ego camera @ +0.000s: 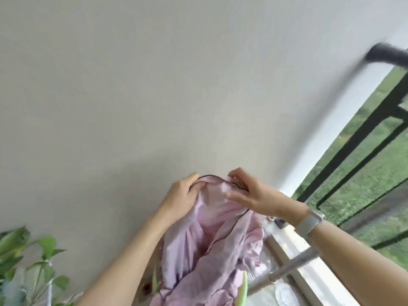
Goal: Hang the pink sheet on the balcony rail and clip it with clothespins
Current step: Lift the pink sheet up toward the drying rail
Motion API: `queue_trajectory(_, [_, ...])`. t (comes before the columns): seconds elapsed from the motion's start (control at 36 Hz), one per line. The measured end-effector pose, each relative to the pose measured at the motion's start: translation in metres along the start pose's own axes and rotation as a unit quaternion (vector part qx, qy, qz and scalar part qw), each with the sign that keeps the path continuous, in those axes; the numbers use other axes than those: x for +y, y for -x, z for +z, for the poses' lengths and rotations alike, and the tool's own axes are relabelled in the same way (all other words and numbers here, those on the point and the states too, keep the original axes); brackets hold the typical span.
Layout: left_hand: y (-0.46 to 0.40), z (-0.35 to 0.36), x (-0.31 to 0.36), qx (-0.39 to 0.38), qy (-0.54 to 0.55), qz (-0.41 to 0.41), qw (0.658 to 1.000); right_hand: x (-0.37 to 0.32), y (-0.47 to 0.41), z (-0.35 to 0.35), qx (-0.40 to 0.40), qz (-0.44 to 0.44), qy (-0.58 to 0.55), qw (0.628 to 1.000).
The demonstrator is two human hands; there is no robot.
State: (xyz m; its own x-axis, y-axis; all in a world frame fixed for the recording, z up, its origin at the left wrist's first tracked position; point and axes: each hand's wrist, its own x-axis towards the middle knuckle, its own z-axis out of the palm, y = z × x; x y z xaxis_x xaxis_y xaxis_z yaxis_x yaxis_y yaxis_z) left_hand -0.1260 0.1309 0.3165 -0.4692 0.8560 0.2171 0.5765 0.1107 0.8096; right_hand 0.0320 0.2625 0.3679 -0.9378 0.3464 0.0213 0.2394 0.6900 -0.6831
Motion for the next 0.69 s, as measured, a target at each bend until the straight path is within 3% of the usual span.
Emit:
queue_trajectory(0.17, [-0.060,-0.084,0.136,0.124,-0.029,0.118,0.985,-0.085,-0.024,-0.107,0.171,-0.087,0.081,0.978])
queue_trajectory(0.28, [-0.086,-0.140,0.232,0.249,-0.041,0.231,0.939,-0.158,-0.033,-0.185,0.331,-0.179,0.173,0.910])
queue_trajectory(0.39, [-0.088,-0.179,0.301,0.322,-0.026,0.313,0.893,-0.218,-0.029,-0.238,0.419,-0.245,0.150,0.861])
queue_trajectory(0.47, [-0.085,-0.187,0.306,0.311,-0.069,0.319,0.893,-0.220,-0.020,-0.245,0.382,-0.226,0.101,0.890])
queue_trajectory(0.61, [-0.084,-0.177,0.259,0.265,-0.072,0.246,0.930,-0.166,-0.013,-0.208,0.169,-0.157,0.088,0.969])
queue_trajectory(0.69, [-0.084,-0.170,0.244,0.242,-0.055,0.204,0.947,-0.144,-0.013,-0.190,0.066,-0.076,0.112,0.989])
